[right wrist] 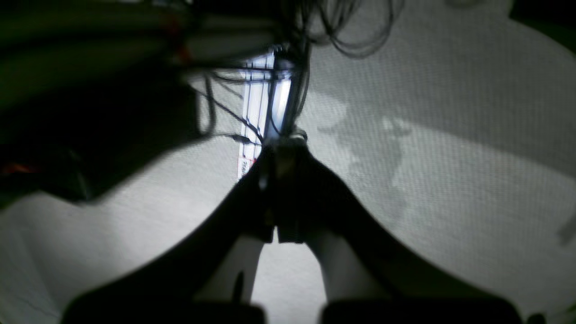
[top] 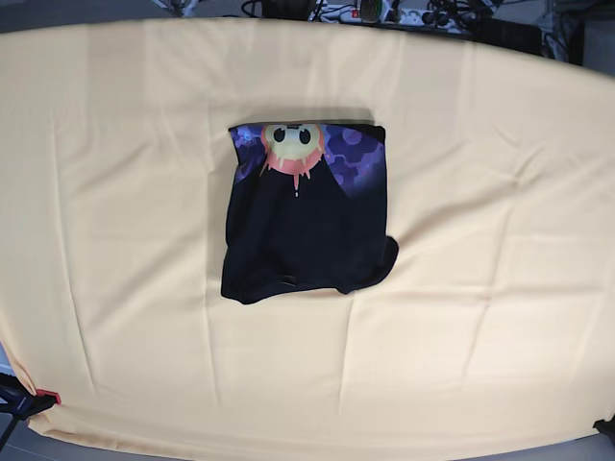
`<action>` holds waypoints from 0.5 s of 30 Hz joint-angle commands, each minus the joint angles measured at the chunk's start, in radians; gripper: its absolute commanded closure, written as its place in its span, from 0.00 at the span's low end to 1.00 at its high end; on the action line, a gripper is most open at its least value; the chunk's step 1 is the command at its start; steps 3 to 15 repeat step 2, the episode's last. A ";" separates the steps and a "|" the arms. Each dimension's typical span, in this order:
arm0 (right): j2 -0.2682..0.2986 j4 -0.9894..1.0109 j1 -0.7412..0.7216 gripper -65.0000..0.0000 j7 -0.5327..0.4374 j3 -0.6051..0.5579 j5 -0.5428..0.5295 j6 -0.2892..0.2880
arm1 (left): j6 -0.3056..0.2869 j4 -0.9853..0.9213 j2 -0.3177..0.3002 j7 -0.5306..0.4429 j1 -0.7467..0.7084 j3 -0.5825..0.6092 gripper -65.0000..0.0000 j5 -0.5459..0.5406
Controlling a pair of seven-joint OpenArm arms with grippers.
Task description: Fold the T-shirt properly
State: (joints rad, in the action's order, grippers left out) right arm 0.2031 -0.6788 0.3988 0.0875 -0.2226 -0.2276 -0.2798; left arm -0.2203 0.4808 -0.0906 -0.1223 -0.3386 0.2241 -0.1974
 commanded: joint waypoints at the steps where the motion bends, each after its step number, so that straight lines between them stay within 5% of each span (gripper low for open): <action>1: 0.006 -0.002 0.014 1.00 -0.001 -0.005 0.000 0.004 | 0.006 0.002 0.018 -0.004 -0.011 0.005 1.00 -0.002; 15: -0.004 -0.002 0.014 1.00 -0.001 -0.013 0.000 0.004 | 0.013 0.002 0.037 -0.004 -0.011 0.006 1.00 -0.003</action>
